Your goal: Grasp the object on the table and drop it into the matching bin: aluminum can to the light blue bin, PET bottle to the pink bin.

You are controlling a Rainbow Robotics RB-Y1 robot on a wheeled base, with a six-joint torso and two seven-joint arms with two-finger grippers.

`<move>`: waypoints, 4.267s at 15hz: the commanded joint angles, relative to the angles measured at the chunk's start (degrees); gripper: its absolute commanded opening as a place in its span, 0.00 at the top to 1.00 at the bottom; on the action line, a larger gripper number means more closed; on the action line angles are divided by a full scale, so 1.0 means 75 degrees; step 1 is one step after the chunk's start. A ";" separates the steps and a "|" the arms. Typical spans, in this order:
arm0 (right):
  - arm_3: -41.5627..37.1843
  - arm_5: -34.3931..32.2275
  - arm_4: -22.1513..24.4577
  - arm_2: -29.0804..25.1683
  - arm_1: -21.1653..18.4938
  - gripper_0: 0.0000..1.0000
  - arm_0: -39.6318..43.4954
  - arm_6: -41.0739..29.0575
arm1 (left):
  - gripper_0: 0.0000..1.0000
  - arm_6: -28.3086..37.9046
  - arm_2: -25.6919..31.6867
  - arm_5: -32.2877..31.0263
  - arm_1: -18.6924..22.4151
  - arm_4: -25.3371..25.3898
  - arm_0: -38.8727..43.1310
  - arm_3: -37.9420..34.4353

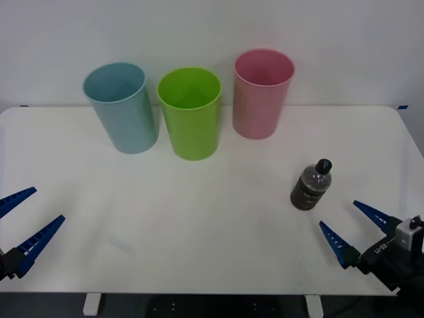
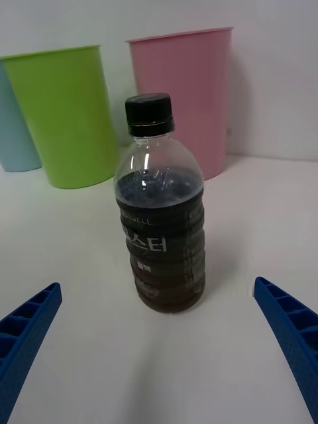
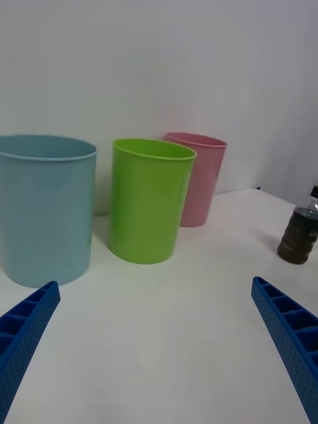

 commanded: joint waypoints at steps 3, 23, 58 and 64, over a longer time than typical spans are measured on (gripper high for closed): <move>0.0002 0.0580 -0.0061 0.0400 0.0025 0.00 -0.0306 0.0156 | 0.00 0.0000 0.0000 0.0000 0.0000 0.0000 0.0000 0.0000; 0.2158 0.1013 0.0279 0.0752 0.0657 0.00 -0.2627 0.0590 | 0.00 0.0000 0.0000 0.0000 0.0000 0.0000 0.0000 0.0000; -0.0994 0.1271 0.1322 0.0517 -0.0069 1.00 -0.2545 -0.3559 | 0.00 0.0000 0.0000 0.0000 0.0000 0.0000 0.0000 0.0000; -0.1439 0.1728 0.1345 0.0998 -0.1065 1.00 -0.3470 -0.4906 | 0.00 0.0000 0.0000 0.0000 0.0000 0.0000 0.0000 0.0000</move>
